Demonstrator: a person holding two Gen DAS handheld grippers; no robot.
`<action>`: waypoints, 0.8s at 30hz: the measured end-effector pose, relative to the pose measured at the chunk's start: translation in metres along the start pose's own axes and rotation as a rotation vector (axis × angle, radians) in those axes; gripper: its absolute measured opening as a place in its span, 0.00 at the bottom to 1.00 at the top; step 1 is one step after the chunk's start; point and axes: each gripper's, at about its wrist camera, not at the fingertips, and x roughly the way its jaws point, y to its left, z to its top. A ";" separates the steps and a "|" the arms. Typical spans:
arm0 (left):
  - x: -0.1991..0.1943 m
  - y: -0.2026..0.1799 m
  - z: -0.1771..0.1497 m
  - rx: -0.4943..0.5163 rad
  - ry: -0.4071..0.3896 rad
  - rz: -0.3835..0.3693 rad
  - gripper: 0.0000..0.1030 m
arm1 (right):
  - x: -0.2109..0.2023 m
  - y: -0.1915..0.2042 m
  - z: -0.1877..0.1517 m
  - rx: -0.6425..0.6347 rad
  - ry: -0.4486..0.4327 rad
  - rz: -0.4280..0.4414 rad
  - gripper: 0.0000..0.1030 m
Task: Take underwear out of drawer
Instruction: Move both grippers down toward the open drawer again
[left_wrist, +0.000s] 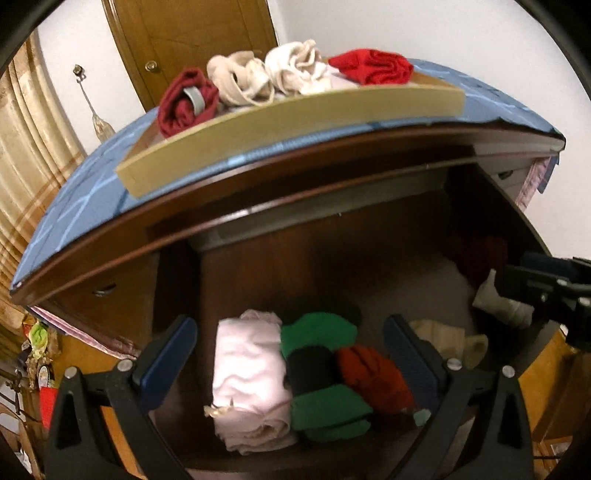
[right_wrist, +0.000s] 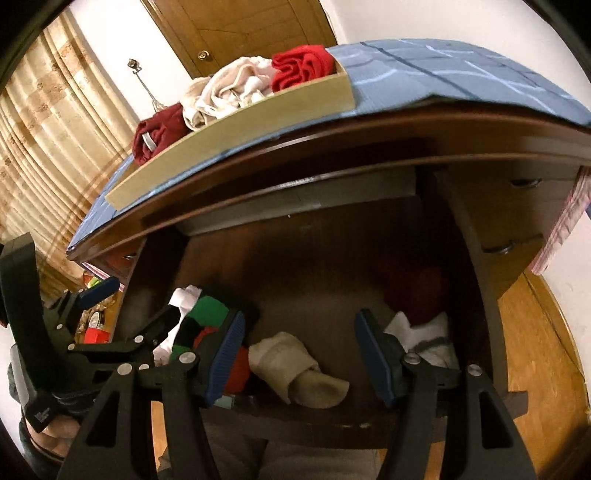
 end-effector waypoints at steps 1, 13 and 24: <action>0.001 0.000 -0.002 -0.001 0.008 -0.005 1.00 | 0.001 -0.002 -0.001 0.004 0.004 -0.002 0.63; 0.024 0.018 -0.024 -0.048 0.112 -0.023 1.00 | 0.007 -0.025 -0.012 0.042 0.036 -0.032 0.63; 0.043 0.051 -0.040 -0.201 0.233 -0.128 1.00 | 0.020 -0.035 -0.006 0.036 0.100 0.037 0.62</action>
